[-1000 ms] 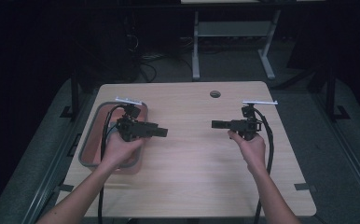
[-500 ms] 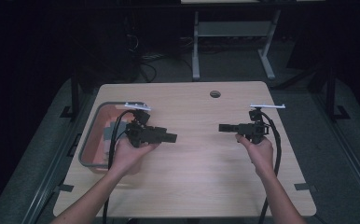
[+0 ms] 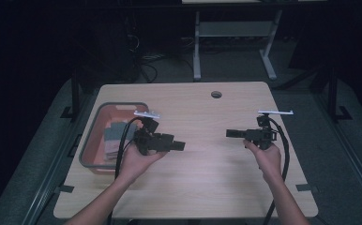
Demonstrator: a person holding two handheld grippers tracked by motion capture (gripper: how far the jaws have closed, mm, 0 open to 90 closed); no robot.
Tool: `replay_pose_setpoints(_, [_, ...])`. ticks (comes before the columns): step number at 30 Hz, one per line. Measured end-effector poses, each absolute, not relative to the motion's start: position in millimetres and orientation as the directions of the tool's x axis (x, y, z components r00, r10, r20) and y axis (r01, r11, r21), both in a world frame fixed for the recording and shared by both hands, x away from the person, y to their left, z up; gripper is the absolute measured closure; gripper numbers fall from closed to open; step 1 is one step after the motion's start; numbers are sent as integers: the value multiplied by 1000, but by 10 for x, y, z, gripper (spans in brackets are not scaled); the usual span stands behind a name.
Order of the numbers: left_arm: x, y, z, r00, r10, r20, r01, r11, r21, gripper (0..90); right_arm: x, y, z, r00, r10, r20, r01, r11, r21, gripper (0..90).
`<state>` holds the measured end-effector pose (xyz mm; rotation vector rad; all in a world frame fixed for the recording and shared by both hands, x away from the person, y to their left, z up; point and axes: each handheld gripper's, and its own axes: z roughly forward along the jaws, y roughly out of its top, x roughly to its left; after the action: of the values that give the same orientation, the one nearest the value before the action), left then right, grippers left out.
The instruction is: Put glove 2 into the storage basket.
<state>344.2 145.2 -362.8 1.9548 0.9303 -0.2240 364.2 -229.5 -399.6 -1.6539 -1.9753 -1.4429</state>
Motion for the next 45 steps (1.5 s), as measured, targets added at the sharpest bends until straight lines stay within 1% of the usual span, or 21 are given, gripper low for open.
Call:
replay_pose_setpoints(11, [3342, 1361, -3699, 716, 506, -481, 670, -304, 677, 241, 3555, -2415, -4081, -348, 653, 672, 834, -111, 540, 384])
replay_pose_setpoints(26, [3213, 1234, -3833, 724, 505, -470, 662, -318, 679, 241, 3377, -2683, -4247, -312, 662, 682, 837, -149, 527, 381])
replay_pose_setpoints(35, [3139, 1125, -3969, 727, 488, -482, 665, -327, 672, 241, 3268, -2800, -4347, -295, 673, 678, 841, -154, 519, 379])
replay_pose_setpoints(45, [3086, 1082, -4039, 728, 475, -495, 667, -321, 672, 241, 3103, -2894, -4440, -292, 670, 683, 844, -155, 513, 378])
